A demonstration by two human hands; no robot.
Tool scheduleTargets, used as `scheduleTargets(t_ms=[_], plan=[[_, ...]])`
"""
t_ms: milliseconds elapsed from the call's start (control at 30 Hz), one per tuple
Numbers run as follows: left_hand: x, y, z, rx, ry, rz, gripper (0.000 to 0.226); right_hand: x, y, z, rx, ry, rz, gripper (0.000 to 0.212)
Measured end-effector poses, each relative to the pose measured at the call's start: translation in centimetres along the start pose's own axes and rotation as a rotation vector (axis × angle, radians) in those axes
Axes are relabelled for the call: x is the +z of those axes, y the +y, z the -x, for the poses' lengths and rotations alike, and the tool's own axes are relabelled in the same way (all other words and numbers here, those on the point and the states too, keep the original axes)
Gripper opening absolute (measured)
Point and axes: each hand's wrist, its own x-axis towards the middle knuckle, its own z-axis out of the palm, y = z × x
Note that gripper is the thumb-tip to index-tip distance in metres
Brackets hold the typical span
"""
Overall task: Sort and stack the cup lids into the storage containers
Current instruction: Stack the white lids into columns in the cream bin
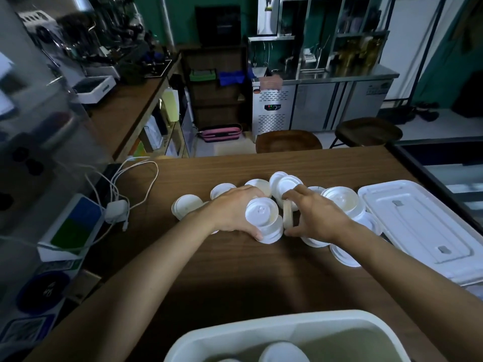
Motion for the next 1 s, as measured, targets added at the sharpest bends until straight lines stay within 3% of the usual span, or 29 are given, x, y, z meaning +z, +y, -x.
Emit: scheduleTargets(t_ms=[233, 400, 567, 1000], plan=[[-1.9, 1.7, 3.8, -0.032, 0.103, 0.139, 0.084, -2.2, -1.3, 1.9, -0.015, 0.070, -0.187, 0.086], [-3.2, 3.8, 7.4, -0.026, 0.157, 0.234, 0.062, -4.0, -2.5, 4.6, -0.030, 0.111, -0.294, 0.078], [-3.3, 5.0, 11.4, 0.039, 0.233, 0.246, 0.060, -6.0, -4.3, 8.2, -0.071, 0.134, -0.357, 0.069], [-0.6, 8.1, 20.9, 0.115, 0.282, 0.222, 0.097, -6.2, -8.0, 17.0, -0.259, 0.201, -0.463, 0.073]])
